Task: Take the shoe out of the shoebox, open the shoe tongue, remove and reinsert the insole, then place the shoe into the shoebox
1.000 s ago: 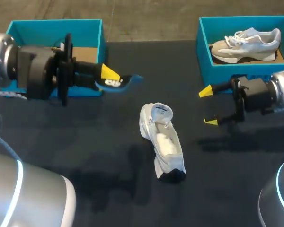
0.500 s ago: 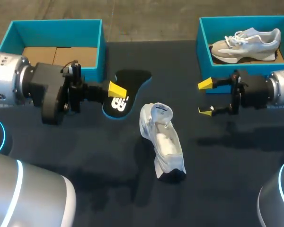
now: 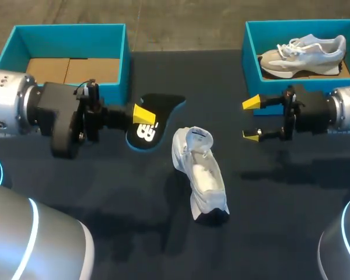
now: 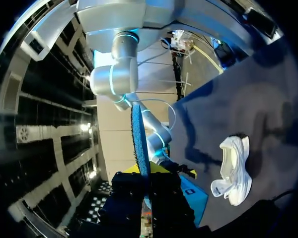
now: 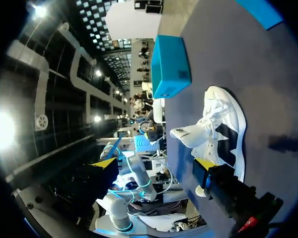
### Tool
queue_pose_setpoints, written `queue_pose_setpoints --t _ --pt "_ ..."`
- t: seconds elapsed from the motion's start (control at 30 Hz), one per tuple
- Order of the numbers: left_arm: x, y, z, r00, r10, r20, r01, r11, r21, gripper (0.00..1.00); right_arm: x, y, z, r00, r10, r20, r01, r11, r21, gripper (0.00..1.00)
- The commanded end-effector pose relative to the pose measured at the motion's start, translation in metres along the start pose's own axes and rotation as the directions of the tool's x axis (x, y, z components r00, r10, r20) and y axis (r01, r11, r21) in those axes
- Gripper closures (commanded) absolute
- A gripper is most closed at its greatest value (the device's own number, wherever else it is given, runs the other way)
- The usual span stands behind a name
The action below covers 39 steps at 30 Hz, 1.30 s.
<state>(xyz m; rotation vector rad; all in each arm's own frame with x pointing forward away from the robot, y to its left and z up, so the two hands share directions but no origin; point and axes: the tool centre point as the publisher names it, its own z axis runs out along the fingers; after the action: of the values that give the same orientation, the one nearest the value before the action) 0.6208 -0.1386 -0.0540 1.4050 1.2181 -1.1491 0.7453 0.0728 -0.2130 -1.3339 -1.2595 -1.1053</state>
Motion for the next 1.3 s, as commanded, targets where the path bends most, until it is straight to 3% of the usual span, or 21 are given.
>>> queue_pose_setpoints --t 0.03,0.33,0.7,1.1,1.3 --pt "0.019 0.011 0.015 0.995 0.086 0.04 -0.087 0.996 0.002 1.0 0.001 0.002 0.004 1.0 0.002 -0.001 -0.002 1.0 0.0 0.0" --pt "0.053 0.039 0.035 0.985 0.165 0.054 -0.165 0.986 -0.002 1.0 0.009 0.002 0.011 1.0 -0.005 -0.005 0.005 1.0 0.003 0.0" --pt "0.073 0.042 0.048 0.96 0.274 0.062 -0.273 0.962 -0.032 1.0 0.017 0.001 0.014 0.998 -0.028 -0.049 0.027 1.0 -0.01 0.0" --pt "0.074 0.041 0.05 0.952 0.298 0.063 -0.295 0.954 -0.055 1.0 0.017 0.001 0.014 0.998 -0.028 -0.049 0.027 1.0 -0.01 0.0" --pt "0.094 0.047 0.059 0.934 0.352 0.059 -0.349 0.935 -0.056 1.0 0.026 0.01 0.033 0.999 -0.011 -0.043 0.012 1.0 0.011 0.0"
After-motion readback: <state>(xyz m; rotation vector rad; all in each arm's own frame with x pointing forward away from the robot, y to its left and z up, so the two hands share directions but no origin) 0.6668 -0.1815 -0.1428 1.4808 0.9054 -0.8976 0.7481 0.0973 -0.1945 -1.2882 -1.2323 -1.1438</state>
